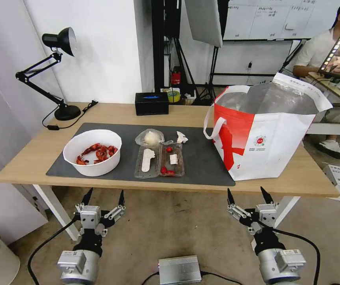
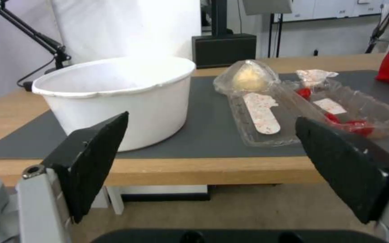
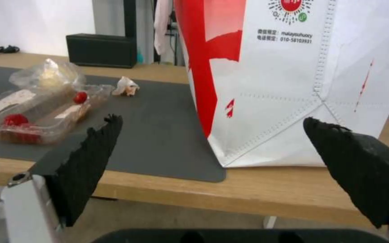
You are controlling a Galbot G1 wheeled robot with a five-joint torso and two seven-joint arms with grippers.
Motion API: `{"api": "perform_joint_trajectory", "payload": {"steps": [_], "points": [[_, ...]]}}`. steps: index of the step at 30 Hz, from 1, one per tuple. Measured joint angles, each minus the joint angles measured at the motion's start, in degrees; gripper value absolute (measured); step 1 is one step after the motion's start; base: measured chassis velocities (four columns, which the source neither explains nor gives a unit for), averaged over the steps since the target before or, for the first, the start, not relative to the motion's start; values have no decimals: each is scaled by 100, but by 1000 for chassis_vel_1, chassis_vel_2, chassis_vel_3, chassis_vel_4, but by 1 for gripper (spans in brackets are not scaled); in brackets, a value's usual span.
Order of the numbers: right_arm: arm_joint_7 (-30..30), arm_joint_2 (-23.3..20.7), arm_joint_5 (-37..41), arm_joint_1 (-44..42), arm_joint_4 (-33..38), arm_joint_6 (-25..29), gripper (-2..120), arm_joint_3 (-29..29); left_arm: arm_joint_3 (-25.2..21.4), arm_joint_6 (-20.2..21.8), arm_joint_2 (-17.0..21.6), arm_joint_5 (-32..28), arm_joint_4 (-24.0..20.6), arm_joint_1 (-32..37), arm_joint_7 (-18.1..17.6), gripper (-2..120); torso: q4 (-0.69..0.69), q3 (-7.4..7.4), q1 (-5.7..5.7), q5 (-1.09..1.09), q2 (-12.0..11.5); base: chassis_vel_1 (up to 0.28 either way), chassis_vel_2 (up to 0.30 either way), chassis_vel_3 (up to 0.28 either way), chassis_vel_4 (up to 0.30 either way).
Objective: Pick up the trash from the table and place it into the takeout bag.
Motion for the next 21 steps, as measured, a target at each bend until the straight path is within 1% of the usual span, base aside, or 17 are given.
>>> {"api": "perform_joint_trajectory", "payload": {"steps": [21], "points": [[0,0,0,0,0,0,100,0,0,0,0,0,0,0,0,100,0,0,0,0,0,0,0,0,0]]}}
